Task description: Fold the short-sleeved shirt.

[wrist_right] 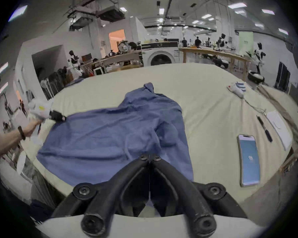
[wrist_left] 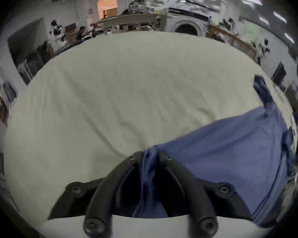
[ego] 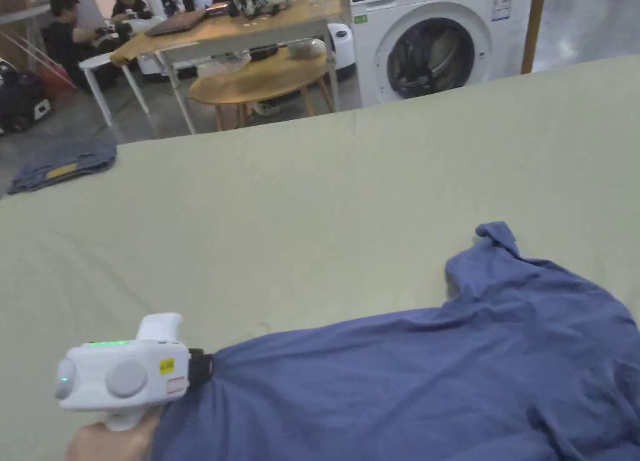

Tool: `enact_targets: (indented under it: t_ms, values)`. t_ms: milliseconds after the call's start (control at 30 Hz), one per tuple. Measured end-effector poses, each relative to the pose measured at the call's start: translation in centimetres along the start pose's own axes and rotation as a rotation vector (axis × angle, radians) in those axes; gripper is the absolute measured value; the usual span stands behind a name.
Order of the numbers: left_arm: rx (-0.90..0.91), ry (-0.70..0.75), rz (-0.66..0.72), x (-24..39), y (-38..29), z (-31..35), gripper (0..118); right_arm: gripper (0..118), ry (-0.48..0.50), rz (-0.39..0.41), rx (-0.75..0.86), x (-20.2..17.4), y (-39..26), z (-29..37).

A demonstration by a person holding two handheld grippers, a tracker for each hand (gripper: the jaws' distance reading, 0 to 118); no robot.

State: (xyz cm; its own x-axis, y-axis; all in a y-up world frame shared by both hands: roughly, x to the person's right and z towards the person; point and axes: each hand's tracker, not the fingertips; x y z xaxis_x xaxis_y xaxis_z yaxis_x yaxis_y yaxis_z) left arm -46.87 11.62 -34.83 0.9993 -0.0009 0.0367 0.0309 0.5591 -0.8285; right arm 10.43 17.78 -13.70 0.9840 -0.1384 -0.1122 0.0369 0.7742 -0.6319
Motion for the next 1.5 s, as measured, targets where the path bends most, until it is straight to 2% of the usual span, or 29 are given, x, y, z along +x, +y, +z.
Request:
enact_targets:
  t_ms: [67, 100, 133, 167, 200, 267, 333, 400, 467, 500, 533, 567, 600, 700, 767, 900, 967, 1033, 1133, 1200, 1333, 1367, 1400, 1433, 1500]
  values:
    - [-0.02, 0.003, -0.008, 0.6, 0.3, -0.4, 2, 5, 0.027, -0.03, 0.003, 1.2, 2.6, -1.9]
    - [-0.027, 0.002, -0.01, 0.9, 0.4, -0.8, 1, 23, 0.012, -0.028, -0.015, 1.5, 4.5, -3.2]
    - [-0.039, 0.013, -0.013, 1.0, 0.5, -1.1, 1, 47, 0.0, -0.025, -0.04, 2.2, 6.5, -5.0]
    - [-0.046, 0.019, -0.013, 0.8, 0.6, -1.2, 1, 66, -0.008, -0.018, -0.048, 2.9, 8.0, -6.9]
    - [-0.064, 0.018, -0.002, 0.7, 0.8, -1.3, 1, 66, -0.012, -0.016, -0.051, 3.9, 9.5, -9.3]
    - [-0.08, 0.014, 0.011, 1.0, 1.0, -0.7, 1, 66, -0.081, -0.009, -0.115, 4.9, 12.3, -14.1]
    - [-0.093, 0.013, 0.014, 1.3, 1.0, -0.7, 1, 65, -0.134, -0.042, -0.229, 6.9, 14.1, -19.9]
    - [-0.095, 0.02, 0.01, 1.7, 0.9, -0.6, 1, 47, -0.143, -0.129, -0.368, 8.0, 14.6, -24.4]
    - [-0.096, 0.026, 0.006, 2.0, 0.7, -0.4, 1, 37, -0.124, -0.19, -0.444, 8.4, 13.9, -26.7]
    - [-0.095, 0.03, 0.003, 2.1, 0.7, -0.3, 1, 15, -0.166, -0.157, -0.399, 7.3, 13.5, -25.8]
    - [-0.098, 0.033, -0.001, 1.6, 1.0, -0.6, 1, 0, -0.167, -0.112, -0.36, 6.5, 13.6, -24.9]
    - [-0.103, 0.032, -0.003, 1.4, 1.1, -0.7, 1, 0, -0.151, -0.047, -0.355, 5.9, 13.7, -24.4]
    - [-0.107, 0.033, 0.0, 1.4, 1.2, -0.6, 1, 0, -0.178, 0.015, -0.363, 5.3, 13.8, -24.0]
    - [-0.089, -0.003, -0.003, 0.2, 1.7, 0.0, 0, 0, -0.135, 0.04, -0.35, 4.5, 13.9, -22.0]
    - [0.067, -0.049, -0.013, -0.3, 0.0, 3.5, 0, 0, -0.092, 0.031, -0.256, 4.2, 14.1, -18.7]
    - [0.251, -0.228, 0.098, -2.5, -4.7, 11.2, 0, 0, -0.007, 0.013, -0.097, 4.0, 12.0, -9.1]
    - [0.269, -0.249, 0.162, -2.2, -8.2, 14.8, 0, 0, -0.011, 0.015, -0.065, 3.8, 9.6, -4.9]
    - [0.232, -0.294, 0.159, -2.8, -11.6, 16.7, 0, 0, -0.033, 0.008, -0.051, 3.6, 6.5, -1.3]
    - [0.177, -0.253, 0.176, -2.4, -16.1, 18.0, 0, 0, -0.114, -0.057, -0.15, 3.7, 1.9, 2.1]
    - [0.139, -0.26, 0.185, -1.9, -18.4, 17.7, 0, 0, -0.145, -0.081, -0.171, 3.8, -0.6, 2.9]
    - [0.089, -0.215, 0.18, -1.5, -21.6, 16.4, 0, 1, -0.143, -0.125, -0.179, 3.7, -3.7, 3.4]
    - [0.104, -0.221, 0.199, -1.7, -22.0, 16.1, 7, 13, -0.147, -0.135, -0.177, 3.7, -4.0, 3.1]
    - [0.116, -0.246, 0.249, -2.0, -22.2, 15.8, 25, 34, -0.156, -0.146, -0.173, 3.6, -4.2, 2.9]
    - [0.115, -0.258, 0.292, -2.3, -22.2, 15.7, 52, 53, -0.166, -0.155, -0.171, 3.7, -4.4, 2.5]
    - [0.142, -0.166, 0.313, -2.1, -22.0, 16.3, 56, 56, -0.191, -0.142, -0.171, 3.6, -4.6, 2.4]
